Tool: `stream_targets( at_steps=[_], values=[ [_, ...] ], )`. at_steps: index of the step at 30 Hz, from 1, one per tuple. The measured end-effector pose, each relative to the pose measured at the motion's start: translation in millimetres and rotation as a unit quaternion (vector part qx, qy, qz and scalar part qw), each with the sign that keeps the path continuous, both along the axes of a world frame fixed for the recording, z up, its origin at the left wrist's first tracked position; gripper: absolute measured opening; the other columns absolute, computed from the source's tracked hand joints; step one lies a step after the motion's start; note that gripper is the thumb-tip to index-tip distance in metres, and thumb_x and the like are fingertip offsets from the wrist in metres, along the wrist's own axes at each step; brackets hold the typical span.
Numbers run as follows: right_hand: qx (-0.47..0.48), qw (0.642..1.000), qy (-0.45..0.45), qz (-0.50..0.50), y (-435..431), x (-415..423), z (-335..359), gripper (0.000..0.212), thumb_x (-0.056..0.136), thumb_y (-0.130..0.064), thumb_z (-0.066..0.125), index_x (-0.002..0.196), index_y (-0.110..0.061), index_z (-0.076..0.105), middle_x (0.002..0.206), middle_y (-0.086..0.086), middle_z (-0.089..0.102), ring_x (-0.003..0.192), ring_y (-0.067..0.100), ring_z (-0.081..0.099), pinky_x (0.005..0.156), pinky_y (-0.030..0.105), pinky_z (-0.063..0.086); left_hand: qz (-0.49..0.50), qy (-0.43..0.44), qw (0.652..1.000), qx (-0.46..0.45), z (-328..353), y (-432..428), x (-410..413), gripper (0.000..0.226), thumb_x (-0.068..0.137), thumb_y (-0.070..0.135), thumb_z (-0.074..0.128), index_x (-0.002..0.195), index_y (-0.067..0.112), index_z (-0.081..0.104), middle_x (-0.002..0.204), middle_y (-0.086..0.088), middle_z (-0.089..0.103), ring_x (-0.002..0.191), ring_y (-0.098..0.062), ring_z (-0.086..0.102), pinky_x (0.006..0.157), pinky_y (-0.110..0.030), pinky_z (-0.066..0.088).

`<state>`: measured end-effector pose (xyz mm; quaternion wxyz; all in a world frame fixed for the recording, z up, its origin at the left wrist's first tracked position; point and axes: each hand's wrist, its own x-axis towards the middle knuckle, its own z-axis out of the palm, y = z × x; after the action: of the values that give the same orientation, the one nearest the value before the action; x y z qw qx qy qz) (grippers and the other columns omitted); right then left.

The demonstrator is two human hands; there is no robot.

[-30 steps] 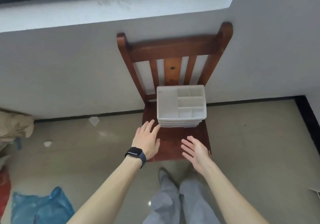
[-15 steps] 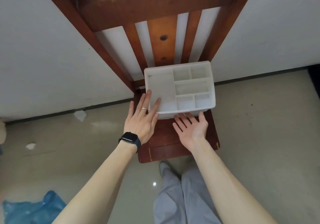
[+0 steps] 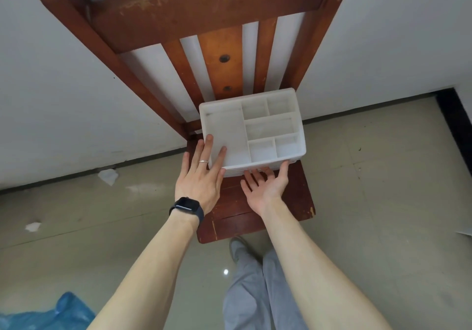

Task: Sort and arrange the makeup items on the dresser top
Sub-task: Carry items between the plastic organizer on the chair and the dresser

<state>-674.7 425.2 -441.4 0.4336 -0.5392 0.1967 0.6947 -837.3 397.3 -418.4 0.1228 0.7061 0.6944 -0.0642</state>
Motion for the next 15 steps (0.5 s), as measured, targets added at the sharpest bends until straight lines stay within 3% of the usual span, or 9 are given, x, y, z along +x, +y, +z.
stream_targets(
  at_steps=[5,7,9,12,15],
  values=[
    [-0.002,0.998,-0.052,0.044,-5,2,-2,0.084,0.079,-0.088,0.045,0.119,-0.015,0.059,0.114,0.014,0.068,0.099,0.029,0.07,0.078,0.043,0.053,0.01,0.007,1.0,-0.013,2,0,2,0.055,0.106,0.042,0.017,0.158,0.035,0.002,0.156,0.002,-0.039,0.147,-0.018,-0.026,0.118,-0.042,-0.014],
    [-0.01,0.992,-0.095,0.086,-7,5,0,0.076,0.083,-0.084,0.044,0.115,-0.016,0.057,0.109,0.013,0.069,0.089,0.026,0.074,0.069,0.038,0.057,0.014,0.001,1.0,-0.012,2,0,3,0.055,0.106,0.042,0.02,0.158,0.035,0.004,0.158,0.0,-0.036,0.146,-0.017,-0.027,0.119,-0.042,-0.013],
    [-0.024,0.973,-0.168,0.156,-10,7,2,0.056,0.093,-0.068,0.051,0.118,-0.017,0.053,0.103,0.01,0.07,0.079,0.021,0.076,0.064,0.033,0.059,0.012,0.003,1.0,-0.013,2,1,3,0.056,0.106,0.042,0.021,0.158,0.035,0.004,0.157,0.0,-0.036,0.145,-0.017,-0.028,0.119,-0.043,-0.012],
    [-0.018,0.912,-0.271,0.307,-15,7,0,0.039,0.1,-0.036,0.054,0.124,-0.006,0.047,0.091,0.006,0.071,0.073,0.018,0.076,0.067,0.034,0.063,0.01,0.006,1.0,-0.014,2,1,3,0.056,0.105,0.043,0.019,0.158,0.036,0.003,0.156,0.0,-0.038,0.145,-0.018,-0.028,0.119,-0.044,-0.012],
    [-0.02,0.906,-0.253,0.338,-11,8,8,0.03,0.1,-0.022,0.054,0.123,-0.009,0.039,0.096,0.011,0.071,0.071,0.021,0.077,0.061,0.034,0.063,0.014,0.014,1.0,-0.019,3,1,5,0.056,0.106,0.043,0.021,0.158,0.036,0.001,0.153,0.002,-0.043,0.148,-0.021,-0.025,0.118,-0.044,-0.013]
  ],
)
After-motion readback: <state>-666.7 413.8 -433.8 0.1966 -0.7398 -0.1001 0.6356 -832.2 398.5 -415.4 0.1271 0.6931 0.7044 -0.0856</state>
